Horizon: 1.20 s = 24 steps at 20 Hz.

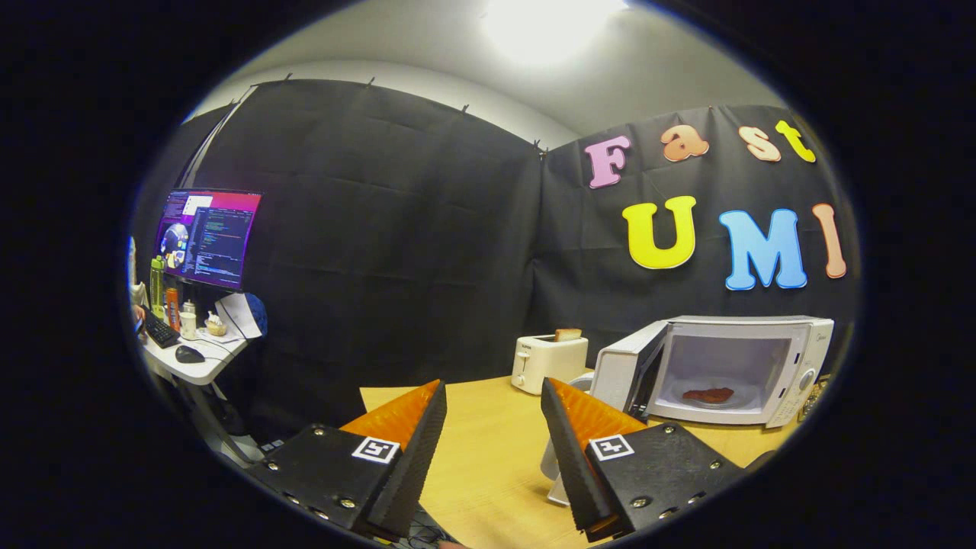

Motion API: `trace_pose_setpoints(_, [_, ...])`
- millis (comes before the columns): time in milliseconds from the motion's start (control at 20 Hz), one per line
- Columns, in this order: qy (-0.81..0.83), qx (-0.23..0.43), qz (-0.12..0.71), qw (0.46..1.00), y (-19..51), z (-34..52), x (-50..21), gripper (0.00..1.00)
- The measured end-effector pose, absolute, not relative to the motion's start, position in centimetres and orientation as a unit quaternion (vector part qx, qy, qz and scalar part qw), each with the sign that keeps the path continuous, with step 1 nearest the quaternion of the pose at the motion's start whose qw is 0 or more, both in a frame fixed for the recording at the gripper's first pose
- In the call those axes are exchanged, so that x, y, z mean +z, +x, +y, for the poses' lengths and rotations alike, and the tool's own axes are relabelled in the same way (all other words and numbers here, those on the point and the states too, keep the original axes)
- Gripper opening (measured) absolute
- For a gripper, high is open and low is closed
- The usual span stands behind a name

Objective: Open the microwave, put the food inside, and close the microwave door.

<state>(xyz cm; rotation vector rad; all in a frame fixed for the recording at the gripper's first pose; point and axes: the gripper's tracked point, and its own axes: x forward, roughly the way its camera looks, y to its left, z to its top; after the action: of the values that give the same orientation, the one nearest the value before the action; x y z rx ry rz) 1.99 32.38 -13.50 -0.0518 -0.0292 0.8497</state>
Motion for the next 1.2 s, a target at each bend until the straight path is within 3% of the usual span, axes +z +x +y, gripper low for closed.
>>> trace_pose_setpoints(50, [-0.026, 0.414, -0.002, 0.91, 2.1, 33.1, -14.2, 0.76])
trace_pose_setpoints(200, [-0.028, 0.377, 0.028, 0.925, 4.3, 33.2, -15.8, 0.3])
trace_pose_setpoints(300, [-0.03, 0.355, 0.048, 0.933, 6.3, 34.3, -17.3, 0.26])
trace_pose_setpoints(400, [-0.026, 0.343, 0.065, 0.937, 7.2, 33.5, -18.1, 0.07])
trace_pose_setpoints(650, [-0.019, 0.316, 0.098, 0.944, 8.8, 32.8, -19.9, 0.07])
trace_pose_setpoints(800, [-0.04, 0.299, 0.076, 0.951, 8.4, 31.8, -18.9, 0.07])
trace_pose_setpoints(1200, [-0.049, 0.213, 0.079, 0.973, 12.7, 23.8, -17.8, 0.07])
